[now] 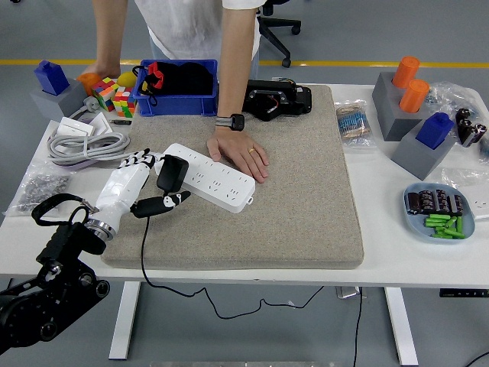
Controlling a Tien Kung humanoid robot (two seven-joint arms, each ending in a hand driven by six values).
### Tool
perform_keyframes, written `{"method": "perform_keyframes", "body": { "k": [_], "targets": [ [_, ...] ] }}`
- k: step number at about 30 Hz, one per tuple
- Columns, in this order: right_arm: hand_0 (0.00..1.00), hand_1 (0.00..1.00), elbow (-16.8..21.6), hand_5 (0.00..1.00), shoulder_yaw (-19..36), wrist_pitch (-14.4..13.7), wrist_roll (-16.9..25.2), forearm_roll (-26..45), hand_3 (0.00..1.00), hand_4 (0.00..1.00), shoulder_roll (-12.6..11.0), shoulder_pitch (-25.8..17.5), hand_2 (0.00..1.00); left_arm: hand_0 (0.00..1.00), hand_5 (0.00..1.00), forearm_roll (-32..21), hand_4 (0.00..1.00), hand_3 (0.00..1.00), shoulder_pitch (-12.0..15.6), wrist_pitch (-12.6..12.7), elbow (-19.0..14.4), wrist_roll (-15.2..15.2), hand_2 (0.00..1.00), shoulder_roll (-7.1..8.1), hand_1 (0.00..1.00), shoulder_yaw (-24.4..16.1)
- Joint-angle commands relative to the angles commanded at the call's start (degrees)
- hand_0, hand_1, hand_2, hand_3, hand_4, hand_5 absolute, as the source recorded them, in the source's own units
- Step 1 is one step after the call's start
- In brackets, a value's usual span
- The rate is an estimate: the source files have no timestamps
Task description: Press the white button,pick up the black plug,place it near the board,insert it into the board
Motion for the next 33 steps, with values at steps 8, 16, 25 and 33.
{"method": "perform_keyframes", "body": {
  "k": [8,16,25,33],
  "targets": [
    [0.623,0.591,0.0,0.361,-0.3,0.0,0.0,0.2,0.579,0.646,0.0,0.0,0.58,0.998,0.683,0.5,0.871,0.838,-0.6,-0.5,0.6,0.5,0.881,0.2,0.959,1.4],
    [0.623,0.591,0.0,0.36,-0.5,0.0,0.1,0.3,0.58,0.646,-0.1,0.0,0.581,0.998,0.686,0.5,0.869,0.826,-1.9,-0.8,1.7,0.8,0.882,-0.39,0.962,3.1],
    [0.622,0.591,0.0,0.361,-0.5,-0.1,0.2,0.4,0.579,0.646,0.0,-0.2,0.581,0.998,0.689,0.4,0.864,0.81,-4.5,-1.5,3.8,2.3,0.883,-1.92,0.967,5.9],
    [0.621,0.591,0.0,0.361,-0.3,-0.1,0.2,0.4,0.58,0.647,-0.1,-0.1,0.579,0.998,0.695,-0.2,0.862,0.807,-7.2,-2.5,5.7,4.0,0.883,-3.03,0.969,7.9]
  ]
}}
